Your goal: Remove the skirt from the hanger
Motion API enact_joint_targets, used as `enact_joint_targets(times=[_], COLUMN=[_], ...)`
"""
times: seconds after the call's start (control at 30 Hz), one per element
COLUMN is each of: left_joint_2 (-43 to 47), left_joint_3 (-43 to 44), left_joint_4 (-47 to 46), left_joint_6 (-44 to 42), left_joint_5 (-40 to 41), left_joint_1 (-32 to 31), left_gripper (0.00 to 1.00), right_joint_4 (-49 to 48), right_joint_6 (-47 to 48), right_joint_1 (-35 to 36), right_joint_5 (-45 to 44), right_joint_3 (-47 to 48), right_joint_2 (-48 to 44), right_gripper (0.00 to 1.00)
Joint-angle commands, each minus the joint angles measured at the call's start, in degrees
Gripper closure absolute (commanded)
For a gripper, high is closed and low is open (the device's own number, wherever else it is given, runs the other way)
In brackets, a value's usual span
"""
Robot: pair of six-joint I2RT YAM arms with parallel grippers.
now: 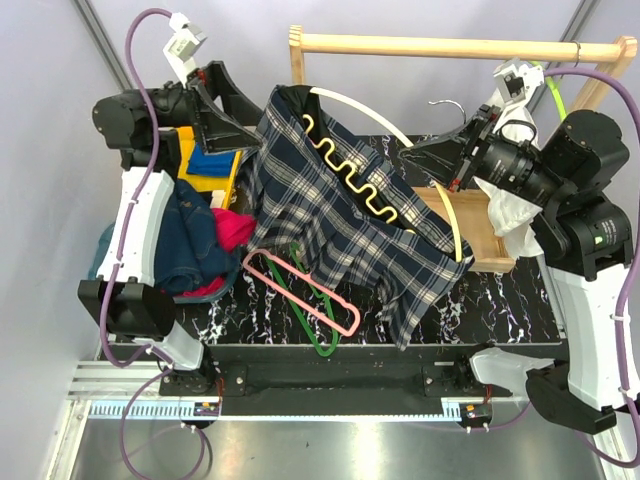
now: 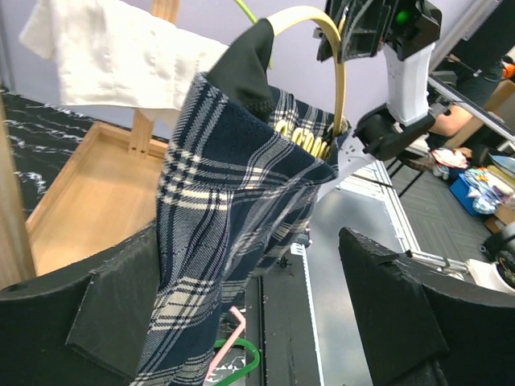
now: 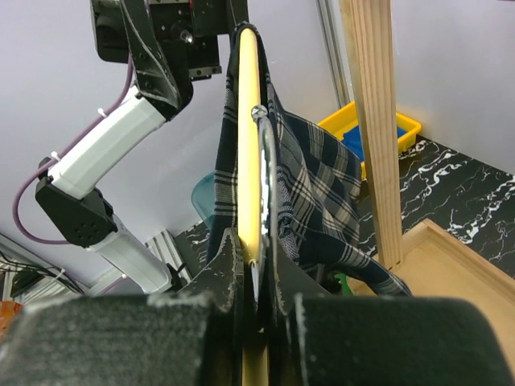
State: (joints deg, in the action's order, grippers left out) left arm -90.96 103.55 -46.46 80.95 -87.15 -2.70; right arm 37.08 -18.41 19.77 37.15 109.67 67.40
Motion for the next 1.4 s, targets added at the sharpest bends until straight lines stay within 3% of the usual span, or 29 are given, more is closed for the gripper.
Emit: enact_joint_targets(times=[0.0,0.33,0.53,0.57,0.67,0.7,0.8,1.13,1.37], left_joint_2=[1.4,-1.3,-1.0,-1.0,-0.9,-1.0,-0.6,-2.0,-1.9], left_joint_3=[-1.2,-1.3,-3.3,-3.4,-2.0,-1.3,-0.2,5.5,8.4], left_joint_4=[-6.4,-8.7,-9.5,-9.4,-7.7,-7.8,-7.6,-3.0,1.6], left_joint_6=[2.0,1.7,1.6,1.4,0.3,0.3,0.2,-2.0,-5.4], left_joint_5=[1.5,0.1,-0.6,-0.6,-0.6,-0.9,-1.9,-0.6,0.3], left_joint_1=[-3.7,-6.5,-7.5,-7.7,-7.8,-7.8,-7.8,1.4,2.3], left_gripper=[0.10,0.15,0.28,0.32,0.63,0.86,1.00,1.00,1.00], right_joint_4=[-7.9,-7.8,-8.1,-8.4,-9.2,-9.4,-9.7,4.7,12.8], right_joint_6=[-2.8,-5.9,-7.1,-7.4,-7.9,-8.0,-7.6,1.5,3.6], right_joint_1=[-0.3,-0.3,-0.3,-0.3,-0.3,-0.3,-0.3,-0.3,-0.3], right_joint_5=[-0.3,2.6,3.1,3.1,3.4,3.4,3.3,-3.2,-8.2], right_joint_3=[5.3,15.3,16.0,15.5,12.9,11.2,7.3,-2.1,-1.9], right_joint_2=[0.1,2.8,3.2,3.1,2.3,2.0,0.6,-7.4,-12.2], right_gripper=[1.00,1.00,1.00,1.00,1.00,1.00,1.00,1.00,1.00])
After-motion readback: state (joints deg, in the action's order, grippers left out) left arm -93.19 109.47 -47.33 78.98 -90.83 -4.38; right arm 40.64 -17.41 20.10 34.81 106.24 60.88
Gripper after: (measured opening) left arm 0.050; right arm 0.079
